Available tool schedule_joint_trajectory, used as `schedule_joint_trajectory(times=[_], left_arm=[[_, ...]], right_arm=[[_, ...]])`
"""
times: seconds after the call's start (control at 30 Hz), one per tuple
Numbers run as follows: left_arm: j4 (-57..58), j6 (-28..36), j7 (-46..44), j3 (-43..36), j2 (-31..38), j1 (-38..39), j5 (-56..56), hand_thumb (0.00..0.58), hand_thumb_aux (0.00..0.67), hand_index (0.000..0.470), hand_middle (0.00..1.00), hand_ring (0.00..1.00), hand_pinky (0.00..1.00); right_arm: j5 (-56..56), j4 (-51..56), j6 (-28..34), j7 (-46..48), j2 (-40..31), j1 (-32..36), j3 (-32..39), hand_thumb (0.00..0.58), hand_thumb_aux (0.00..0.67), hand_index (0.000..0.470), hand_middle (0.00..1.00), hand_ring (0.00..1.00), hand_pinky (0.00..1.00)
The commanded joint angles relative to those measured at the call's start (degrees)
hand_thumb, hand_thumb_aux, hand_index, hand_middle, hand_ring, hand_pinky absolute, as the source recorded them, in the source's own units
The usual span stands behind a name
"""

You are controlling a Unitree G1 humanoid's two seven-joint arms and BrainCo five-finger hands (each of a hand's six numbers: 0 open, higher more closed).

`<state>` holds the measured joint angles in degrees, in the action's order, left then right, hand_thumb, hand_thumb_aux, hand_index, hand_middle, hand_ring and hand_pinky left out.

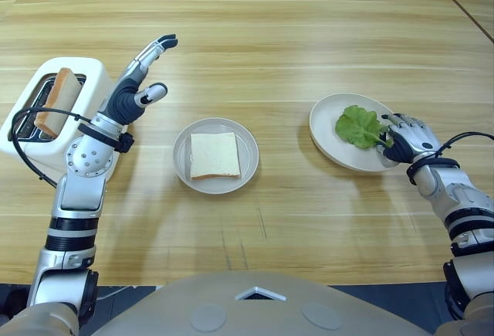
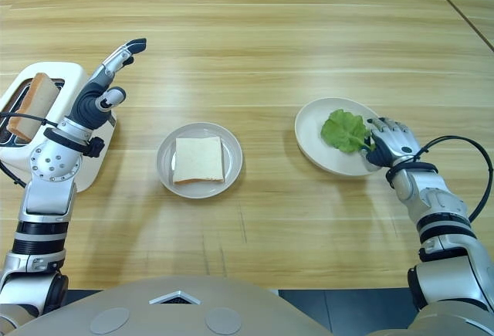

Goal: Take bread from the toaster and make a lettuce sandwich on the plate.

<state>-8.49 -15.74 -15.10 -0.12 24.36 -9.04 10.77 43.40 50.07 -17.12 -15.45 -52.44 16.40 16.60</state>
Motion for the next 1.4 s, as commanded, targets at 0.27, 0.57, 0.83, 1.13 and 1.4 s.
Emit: schedule_joint_trajectory(times=[0.27,0.57,0.83,1.13,1.4], left_arm=[[1.3,-0.7,0.0,0.0,0.4,-0.3,0.4,0.000,0.000,0.000,0.00,0.00,0.00],[0.0,-0.3,0.5,0.4,0.2,-0.3,0.3,0.000,0.000,0.000,0.00,0.00,0.00],[-3.4,0.8,0.8,1.4,-0.2,0.5,-0.2,0.000,0.000,0.000,0.00,0.00,0.00],[-4.6,1.5,0.5,1.8,0.1,0.7,-0.5,0.000,0.000,0.000,0.00,0.00,0.00],[-4.0,1.4,0.4,1.7,0.0,0.2,-0.5,0.000,0.000,0.000,0.00,0.00,0.00]], right_arm=[[-3.6,-9.6,-4.3,-3.1,-0.8,-1.2,-3.5,0.580,0.670,0.470,0.00,0.00,0.00],[-8.1,-27.1,-7.7,1.8,4.9,-2.1,-5.2,0.580,0.670,0.470,0.00,0.00,0.00],[-2.6,-24.2,-11.4,4.6,20.4,7.7,5.4,0.580,0.670,0.470,0.00,0.00,0.00],[2.9,-15.2,-15.2,9.0,26.8,14.4,14.4,0.580,0.670,0.470,0.00,0.00,0.00],[1.8,-15.2,-19.1,13.2,27.9,13.2,16.8,0.580,0.670,0.470,0.00,0.00,0.00]])
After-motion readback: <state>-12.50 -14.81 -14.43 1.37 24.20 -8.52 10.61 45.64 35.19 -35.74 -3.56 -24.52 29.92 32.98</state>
